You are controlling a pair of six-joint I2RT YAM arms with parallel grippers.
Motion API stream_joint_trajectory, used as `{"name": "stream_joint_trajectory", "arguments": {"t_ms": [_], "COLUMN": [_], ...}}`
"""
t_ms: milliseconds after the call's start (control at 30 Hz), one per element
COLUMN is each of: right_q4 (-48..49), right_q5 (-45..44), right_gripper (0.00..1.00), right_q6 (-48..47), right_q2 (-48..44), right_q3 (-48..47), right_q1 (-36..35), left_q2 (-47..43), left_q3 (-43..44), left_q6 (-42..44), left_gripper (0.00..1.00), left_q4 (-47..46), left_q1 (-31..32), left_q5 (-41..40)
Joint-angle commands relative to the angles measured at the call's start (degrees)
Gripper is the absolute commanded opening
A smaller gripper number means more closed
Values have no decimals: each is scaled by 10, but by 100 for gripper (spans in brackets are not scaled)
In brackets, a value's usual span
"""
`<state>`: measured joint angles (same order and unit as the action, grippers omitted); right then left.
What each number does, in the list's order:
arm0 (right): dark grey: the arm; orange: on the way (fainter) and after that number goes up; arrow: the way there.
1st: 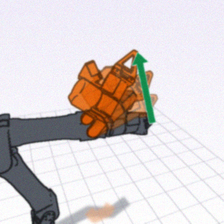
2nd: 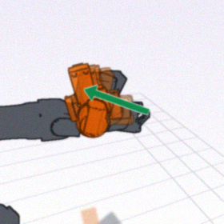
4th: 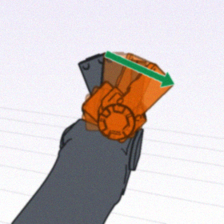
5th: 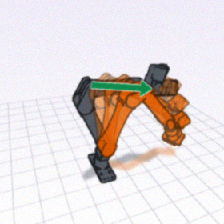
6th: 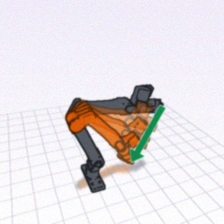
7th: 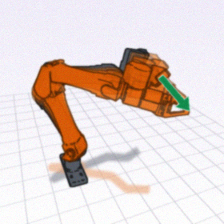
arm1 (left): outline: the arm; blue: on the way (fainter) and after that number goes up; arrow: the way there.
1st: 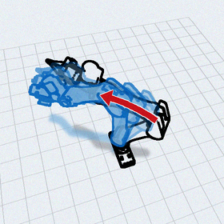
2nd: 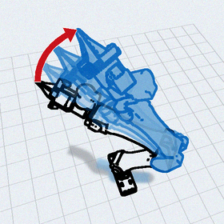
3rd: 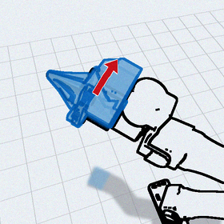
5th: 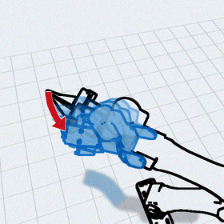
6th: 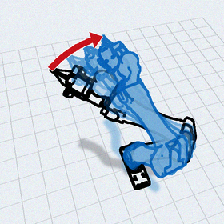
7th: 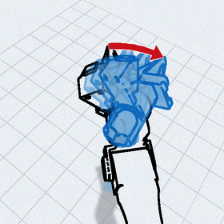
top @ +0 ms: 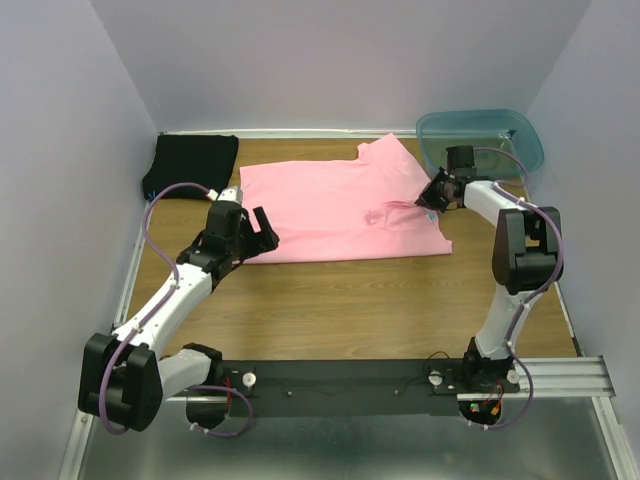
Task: Fold and stack the t-shirts
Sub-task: Fold the tshirt
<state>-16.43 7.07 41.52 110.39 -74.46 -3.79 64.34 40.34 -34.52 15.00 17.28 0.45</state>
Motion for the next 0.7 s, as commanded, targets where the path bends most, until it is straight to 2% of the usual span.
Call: {"name": "stream_joint_trajectory", "arguments": {"t_ms": [0,33,67,167,200,300,433,567,667], "right_q4": [2,2,2,2,2,0,-11,-23,-23], "right_q5": [-22,-22,-21,-21,-22,-37,-58,-26,-4], "right_gripper": [1,4,17,39,49,61,64,63,57], "right_q6": [5,2,2,-9,-16,-36,-65,-66,-55], "right_q2": [15,18,18,12,6,-34,-98,-156,-189], "right_q3": [-28,-31,-32,-32,-28,-7,31,92,144], "right_q1": [-2,-2,-2,-1,-2,-2,0,3,11], "left_q2": [1,2,2,1,1,4,24,67,111], "left_q3": [-13,-15,-16,-20,-20,-16,10,41,61], "left_q6": [1,1,1,-1,-5,-13,-26,-38,-46], "left_gripper": [94,94,94,94,94,94,94,92,86], "left_q4": [-13,-13,-13,-12,-12,-11,-9,-2,-6], "left_q1": [2,2,2,2,2,2,-1,-15,-36], "left_q5": [-20,-21,-24,-29,-32,-39,-59,-79,-79]}}
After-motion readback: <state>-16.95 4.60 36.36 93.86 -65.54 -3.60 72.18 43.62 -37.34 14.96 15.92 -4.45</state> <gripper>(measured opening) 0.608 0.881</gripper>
